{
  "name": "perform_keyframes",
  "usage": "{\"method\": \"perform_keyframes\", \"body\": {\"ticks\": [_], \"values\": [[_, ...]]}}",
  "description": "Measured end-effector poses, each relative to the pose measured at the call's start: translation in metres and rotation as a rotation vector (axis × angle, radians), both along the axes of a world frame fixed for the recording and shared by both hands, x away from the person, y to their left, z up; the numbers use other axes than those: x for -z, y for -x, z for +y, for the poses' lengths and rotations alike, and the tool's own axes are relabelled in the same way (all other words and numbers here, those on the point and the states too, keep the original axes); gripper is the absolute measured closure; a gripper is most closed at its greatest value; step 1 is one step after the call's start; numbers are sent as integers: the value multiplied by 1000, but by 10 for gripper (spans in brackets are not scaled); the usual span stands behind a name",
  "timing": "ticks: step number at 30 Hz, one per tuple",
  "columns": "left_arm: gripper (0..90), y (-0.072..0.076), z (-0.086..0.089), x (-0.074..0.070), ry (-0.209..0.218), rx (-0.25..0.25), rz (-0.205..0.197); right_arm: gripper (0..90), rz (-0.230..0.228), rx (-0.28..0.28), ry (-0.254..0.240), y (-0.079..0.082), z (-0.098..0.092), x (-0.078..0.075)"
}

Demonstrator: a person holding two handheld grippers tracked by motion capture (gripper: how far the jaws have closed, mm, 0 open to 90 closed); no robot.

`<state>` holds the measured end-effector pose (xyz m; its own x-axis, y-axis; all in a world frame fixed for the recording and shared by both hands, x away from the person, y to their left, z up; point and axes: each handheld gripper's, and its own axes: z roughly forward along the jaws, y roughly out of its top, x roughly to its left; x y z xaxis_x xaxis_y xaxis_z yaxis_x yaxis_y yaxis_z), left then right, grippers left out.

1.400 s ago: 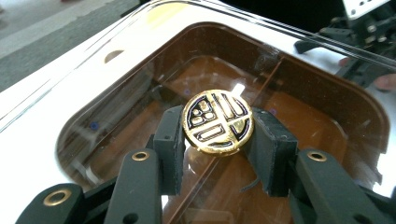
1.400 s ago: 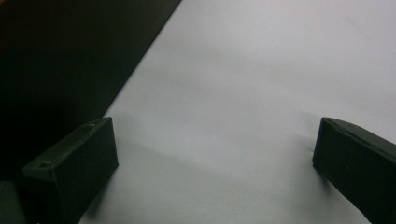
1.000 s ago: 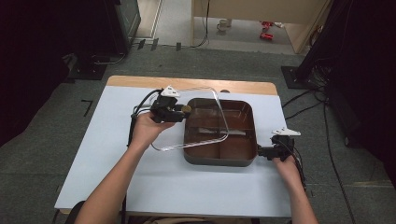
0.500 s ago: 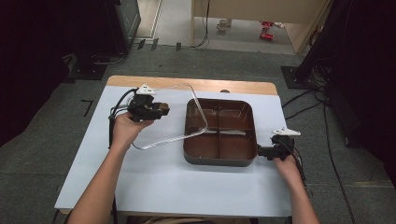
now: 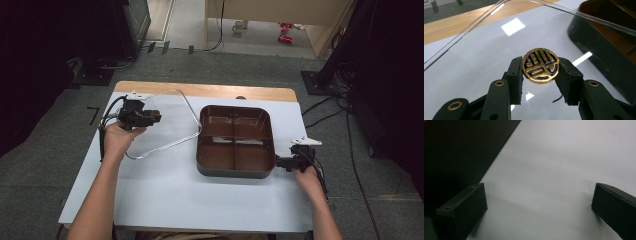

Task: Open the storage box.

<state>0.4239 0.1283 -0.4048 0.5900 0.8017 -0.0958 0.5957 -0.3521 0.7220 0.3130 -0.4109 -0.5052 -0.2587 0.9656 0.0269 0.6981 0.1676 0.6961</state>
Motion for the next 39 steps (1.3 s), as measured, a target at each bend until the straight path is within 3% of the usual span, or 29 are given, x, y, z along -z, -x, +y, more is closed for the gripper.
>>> {"method": "perform_keyframes", "body": {"ticks": [5, 14, 21, 27, 35, 39], "values": [[591, -4, 13, 8, 6, -35, 0, 0, 0, 0, 0, 0, 0, 0], [590, -15, 28, 37, -9, -125, 50, 0, -1, 0, 1, 0, 0, 0], [589, -20, 28, 52, -36, -129, 69, 0, 0, 0, 1, 0, 0, 0], [587, -21, 23, 62, -92, -109, 71, 0, 0, 0, 1, 0, 0, 0], [577, -22, 26, 63, -58, -109, 80, 0, -1, 1, 1, 0, 0, 0], [504, -21, 30, 57, 4, -126, 74, 0, -1, 1, 1, 0, 0, 0]]}}
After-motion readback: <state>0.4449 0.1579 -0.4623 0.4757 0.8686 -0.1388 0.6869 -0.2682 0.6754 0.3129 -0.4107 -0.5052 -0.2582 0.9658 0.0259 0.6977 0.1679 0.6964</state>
